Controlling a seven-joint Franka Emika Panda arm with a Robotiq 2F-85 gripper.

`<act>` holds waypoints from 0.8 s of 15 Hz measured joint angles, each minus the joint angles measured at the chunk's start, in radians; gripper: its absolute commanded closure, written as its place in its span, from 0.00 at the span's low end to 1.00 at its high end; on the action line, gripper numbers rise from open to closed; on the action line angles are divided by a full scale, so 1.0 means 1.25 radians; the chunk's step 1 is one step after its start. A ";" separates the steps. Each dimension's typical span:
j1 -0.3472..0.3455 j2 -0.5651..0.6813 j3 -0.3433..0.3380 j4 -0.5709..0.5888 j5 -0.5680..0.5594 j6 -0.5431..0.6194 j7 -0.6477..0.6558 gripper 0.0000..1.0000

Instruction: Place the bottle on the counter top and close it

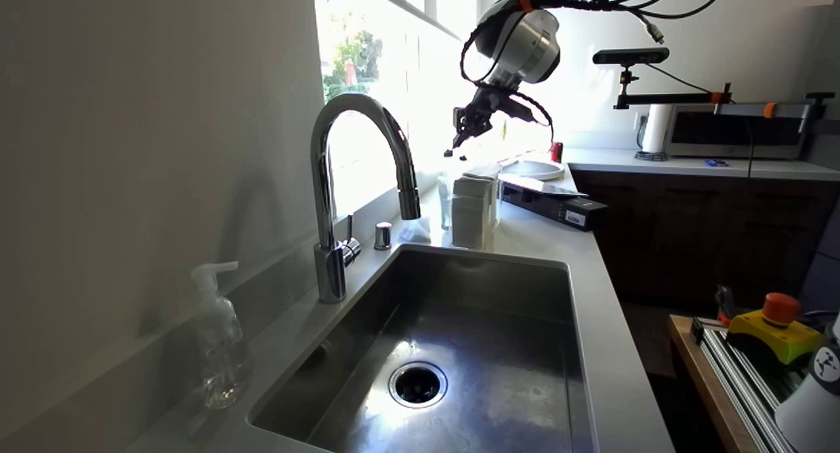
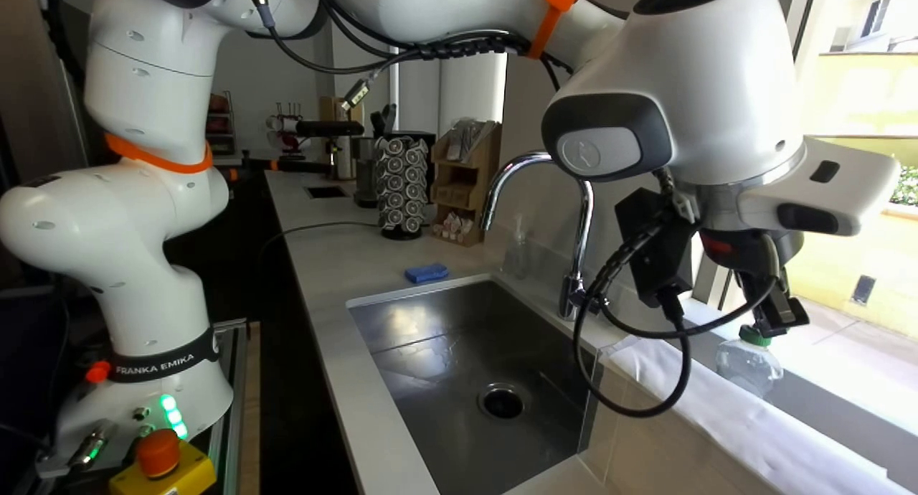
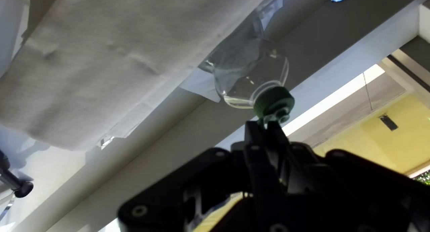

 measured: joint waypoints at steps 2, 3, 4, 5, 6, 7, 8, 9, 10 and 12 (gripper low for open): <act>-0.008 0.006 0.000 -0.007 0.009 0.000 -0.008 0.97; -0.011 0.010 -0.001 -0.006 0.015 0.000 -0.010 0.97; -0.015 0.011 -0.001 -0.006 0.018 0.000 -0.010 0.97; -0.017 0.011 -0.001 -0.006 0.022 0.000 -0.011 0.97; -0.020 0.012 -0.001 -0.006 0.023 0.000 -0.011 0.97; -0.021 0.012 -0.001 -0.006 0.026 0.000 -0.011 0.97; -0.022 0.012 -0.001 -0.006 0.027 0.000 -0.011 0.66; -0.023 0.012 -0.001 -0.006 0.027 0.000 -0.011 0.64; -0.023 0.012 -0.001 -0.006 0.027 0.000 -0.011 0.59; -0.023 0.015 -0.002 -0.006 0.027 0.000 -0.011 0.44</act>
